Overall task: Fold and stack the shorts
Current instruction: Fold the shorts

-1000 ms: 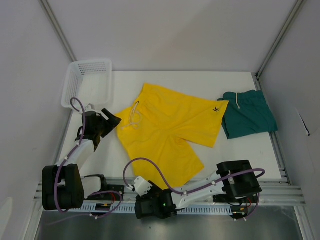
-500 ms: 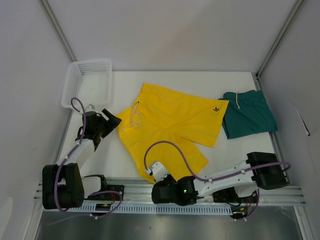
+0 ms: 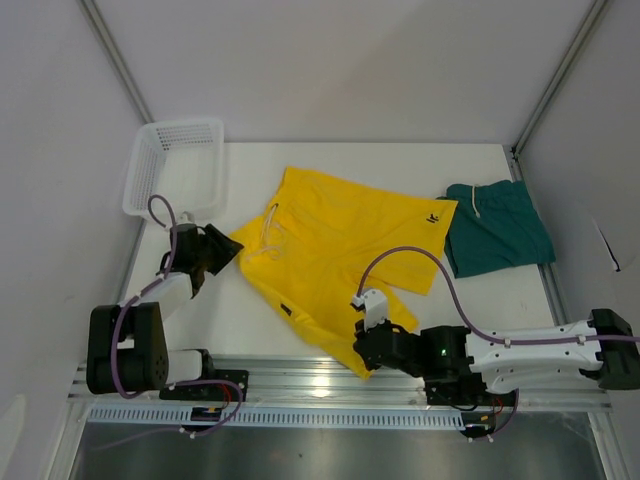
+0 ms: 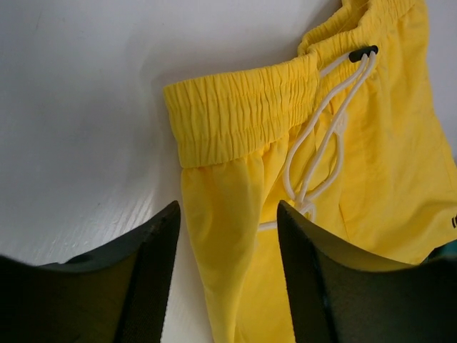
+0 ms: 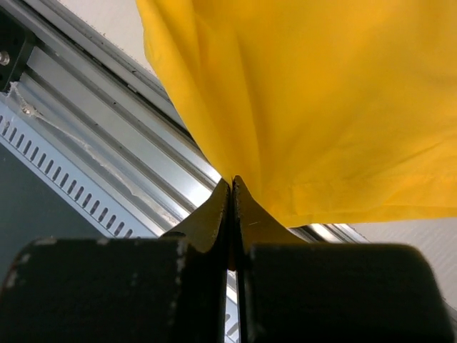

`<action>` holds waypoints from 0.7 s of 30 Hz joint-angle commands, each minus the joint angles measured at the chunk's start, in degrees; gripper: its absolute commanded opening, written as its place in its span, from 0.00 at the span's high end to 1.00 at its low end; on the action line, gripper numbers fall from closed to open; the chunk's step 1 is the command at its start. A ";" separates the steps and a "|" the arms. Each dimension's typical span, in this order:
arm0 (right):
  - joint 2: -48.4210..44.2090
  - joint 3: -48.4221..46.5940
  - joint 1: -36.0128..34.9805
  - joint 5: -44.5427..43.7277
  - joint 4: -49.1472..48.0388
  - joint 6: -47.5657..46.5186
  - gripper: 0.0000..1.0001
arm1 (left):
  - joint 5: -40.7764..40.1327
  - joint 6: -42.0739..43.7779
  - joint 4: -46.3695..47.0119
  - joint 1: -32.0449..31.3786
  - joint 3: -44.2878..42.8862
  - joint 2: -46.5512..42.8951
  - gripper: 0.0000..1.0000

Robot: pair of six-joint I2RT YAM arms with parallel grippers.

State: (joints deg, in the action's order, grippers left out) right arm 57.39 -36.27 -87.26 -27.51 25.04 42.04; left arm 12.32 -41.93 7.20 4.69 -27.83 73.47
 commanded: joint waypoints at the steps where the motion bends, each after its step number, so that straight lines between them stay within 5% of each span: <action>1: -1.83 1.37 1.57 0.52 -0.16 1.11 1.00 | 1.48 -1.92 3.96 0.59 0.24 1.50 0.45; 17: -14.49 7.88 15.97 3.69 5.46 2.52 1.00 | 2.36 -2.62 5.36 3.31 0.94 3.61 0.44; 20: -16.25 9.29 17.91 4.74 5.29 2.52 1.00 | 3.06 -3.76 6.77 3.31 1.91 4.66 0.51; 21: -16.60 9.81 19.31 5.18 5.11 2.26 1.00 | 3.24 -3.94 7.64 3.31 2.08 5.10 0.62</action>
State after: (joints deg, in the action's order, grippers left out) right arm 42.22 -27.51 -70.08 -23.38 29.47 44.01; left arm 13.98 -44.45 11.46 7.33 -26.87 77.45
